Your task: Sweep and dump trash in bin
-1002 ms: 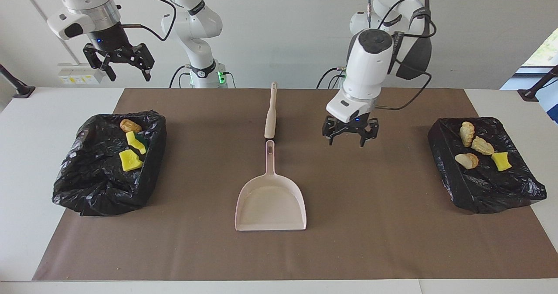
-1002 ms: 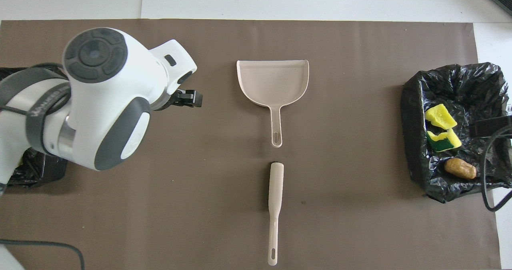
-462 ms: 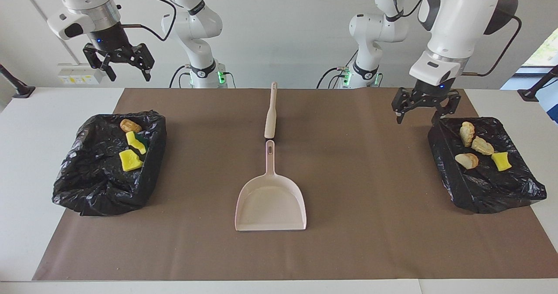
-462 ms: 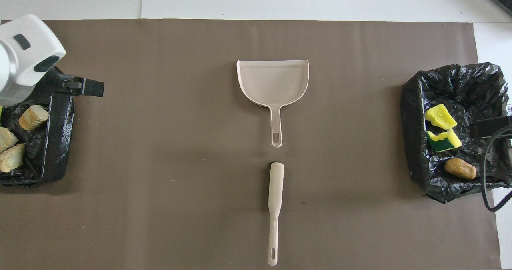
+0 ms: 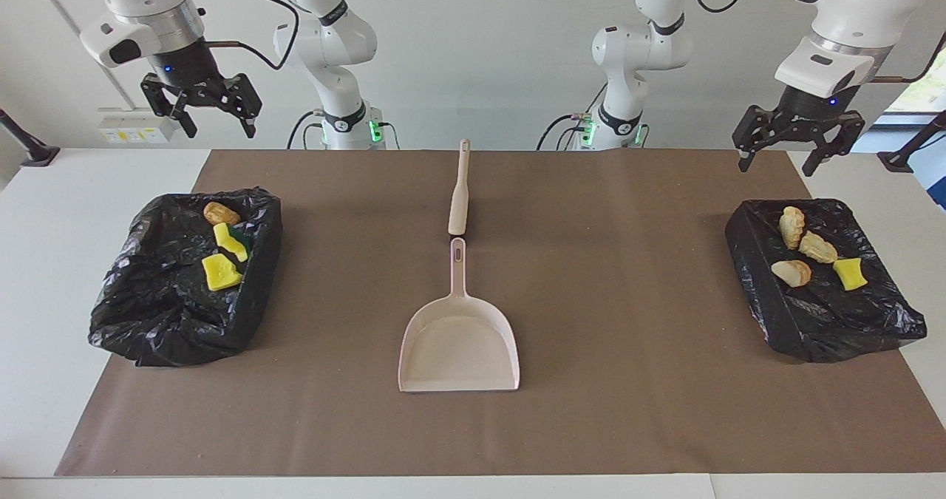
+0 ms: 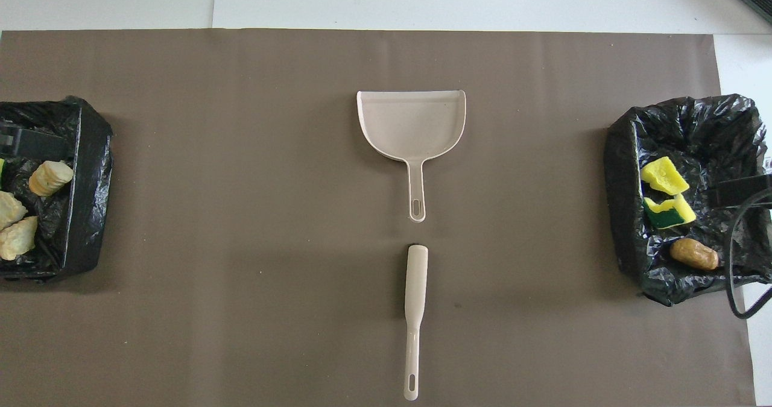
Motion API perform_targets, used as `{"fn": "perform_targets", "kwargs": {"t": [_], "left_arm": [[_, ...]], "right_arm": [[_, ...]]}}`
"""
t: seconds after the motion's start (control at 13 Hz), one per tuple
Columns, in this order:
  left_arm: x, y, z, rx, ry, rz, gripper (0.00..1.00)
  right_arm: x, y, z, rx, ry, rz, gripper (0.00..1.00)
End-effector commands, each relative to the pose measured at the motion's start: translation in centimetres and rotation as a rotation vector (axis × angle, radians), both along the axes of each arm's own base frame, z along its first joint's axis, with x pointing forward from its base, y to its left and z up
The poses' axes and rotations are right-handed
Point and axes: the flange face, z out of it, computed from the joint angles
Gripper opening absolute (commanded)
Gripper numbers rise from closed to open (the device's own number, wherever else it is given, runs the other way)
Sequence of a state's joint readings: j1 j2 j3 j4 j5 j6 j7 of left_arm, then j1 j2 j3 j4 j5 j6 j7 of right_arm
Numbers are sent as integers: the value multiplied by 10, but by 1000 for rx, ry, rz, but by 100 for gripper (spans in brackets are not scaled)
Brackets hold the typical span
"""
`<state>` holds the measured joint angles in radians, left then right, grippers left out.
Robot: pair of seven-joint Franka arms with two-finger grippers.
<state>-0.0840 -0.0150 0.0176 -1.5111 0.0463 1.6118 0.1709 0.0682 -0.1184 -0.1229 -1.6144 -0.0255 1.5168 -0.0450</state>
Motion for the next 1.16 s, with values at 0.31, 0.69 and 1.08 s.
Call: {"fn": "perform_targets", "kwargs": {"t": [0.31,0.69,1.08], "left_arm": [[-29,14,18,-46,36,49,100],[-28,35,20,-42,25,75,100],[-27,32,18,-37,28,69,100]], "right_arm": [[-1,0,2,-5,-8,-8,100],[-1,-1,2,-5,-8,-11,100],[-1,0,2,-5,-8,-9,100]]}}
